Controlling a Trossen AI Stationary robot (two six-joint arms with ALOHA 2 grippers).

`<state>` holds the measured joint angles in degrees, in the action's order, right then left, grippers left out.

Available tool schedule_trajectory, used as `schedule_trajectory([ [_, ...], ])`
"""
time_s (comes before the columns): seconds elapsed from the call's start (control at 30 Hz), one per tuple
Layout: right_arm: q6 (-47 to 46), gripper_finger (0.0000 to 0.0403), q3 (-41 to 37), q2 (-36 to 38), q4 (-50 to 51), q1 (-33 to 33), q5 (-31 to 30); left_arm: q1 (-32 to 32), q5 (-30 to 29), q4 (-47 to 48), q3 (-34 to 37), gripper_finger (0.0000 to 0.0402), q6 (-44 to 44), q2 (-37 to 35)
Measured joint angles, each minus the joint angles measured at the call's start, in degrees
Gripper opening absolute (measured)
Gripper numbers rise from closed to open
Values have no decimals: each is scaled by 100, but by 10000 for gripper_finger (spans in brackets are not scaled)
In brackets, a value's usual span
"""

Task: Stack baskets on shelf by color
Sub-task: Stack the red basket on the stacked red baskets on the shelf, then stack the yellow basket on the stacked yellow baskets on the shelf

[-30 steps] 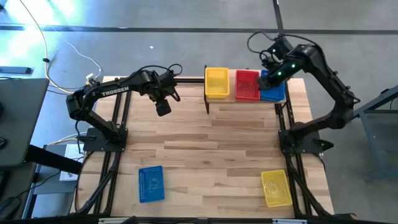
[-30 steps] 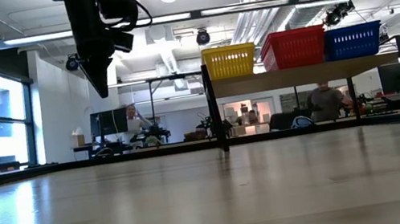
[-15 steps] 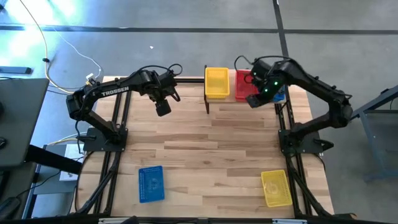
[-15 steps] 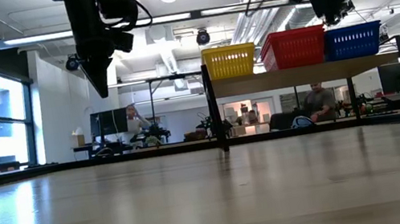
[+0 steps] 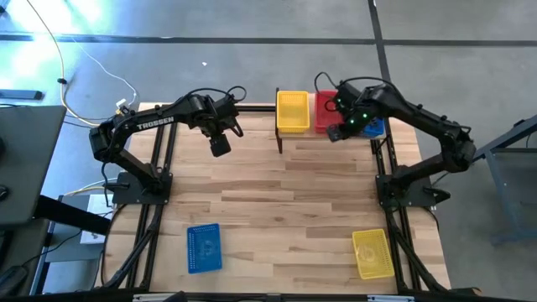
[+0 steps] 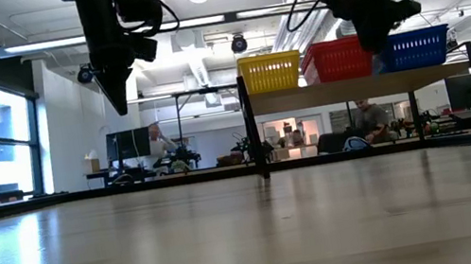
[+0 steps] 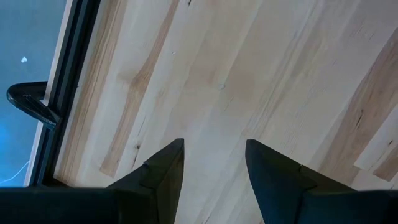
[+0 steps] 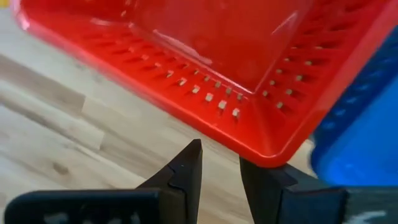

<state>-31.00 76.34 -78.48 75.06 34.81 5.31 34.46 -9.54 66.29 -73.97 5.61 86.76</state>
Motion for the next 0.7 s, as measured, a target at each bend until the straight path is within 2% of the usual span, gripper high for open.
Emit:
schedule_trajectory([
  [0.23,2,94,2,0,17,83,25,0,1,1,0,161,0,0],
  [0.47,-4,94,295,7,458,3,60,0,48,21,0,161,-94,0],
  [0.7,-4,94,540,17,649,-404,142,-59,724,54,0,161,-318,0],
])
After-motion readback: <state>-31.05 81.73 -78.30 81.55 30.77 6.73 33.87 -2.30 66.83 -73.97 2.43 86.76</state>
